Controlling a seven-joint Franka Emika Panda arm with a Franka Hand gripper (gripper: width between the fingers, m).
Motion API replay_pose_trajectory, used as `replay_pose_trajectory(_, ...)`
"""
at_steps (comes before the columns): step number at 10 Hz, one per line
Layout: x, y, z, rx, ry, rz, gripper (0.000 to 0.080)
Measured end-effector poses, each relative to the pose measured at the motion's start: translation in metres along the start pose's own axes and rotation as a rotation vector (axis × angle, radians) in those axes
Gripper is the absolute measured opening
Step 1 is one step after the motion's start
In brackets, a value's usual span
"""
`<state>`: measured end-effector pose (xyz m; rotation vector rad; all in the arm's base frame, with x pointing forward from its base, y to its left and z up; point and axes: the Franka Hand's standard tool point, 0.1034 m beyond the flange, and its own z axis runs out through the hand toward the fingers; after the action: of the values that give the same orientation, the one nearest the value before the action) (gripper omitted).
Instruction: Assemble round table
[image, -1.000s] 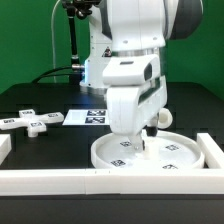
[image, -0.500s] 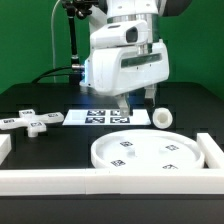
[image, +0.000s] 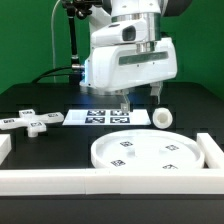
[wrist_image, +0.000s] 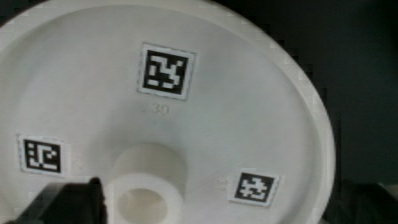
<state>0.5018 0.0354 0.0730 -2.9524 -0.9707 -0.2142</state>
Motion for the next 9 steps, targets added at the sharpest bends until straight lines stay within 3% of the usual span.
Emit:
replay_pose_trajectory(2, -0.004, -0.003, 0.0, -0.002, 0.014, 0.246, 0.0649)
replay_pose_trajectory(5, -0.018, -0.029, 0.009, 0.025, -0.006, 0.684, 0.0649)
replay_pose_trajectory(8, -0.019, -0.059, 0.019, 0.035, -0.021, 0.887, 0.0649)
replay_pose_trajectory(9, -0.018, -0.059, 0.019, 0.036, -0.024, 0.859, 0.0649)
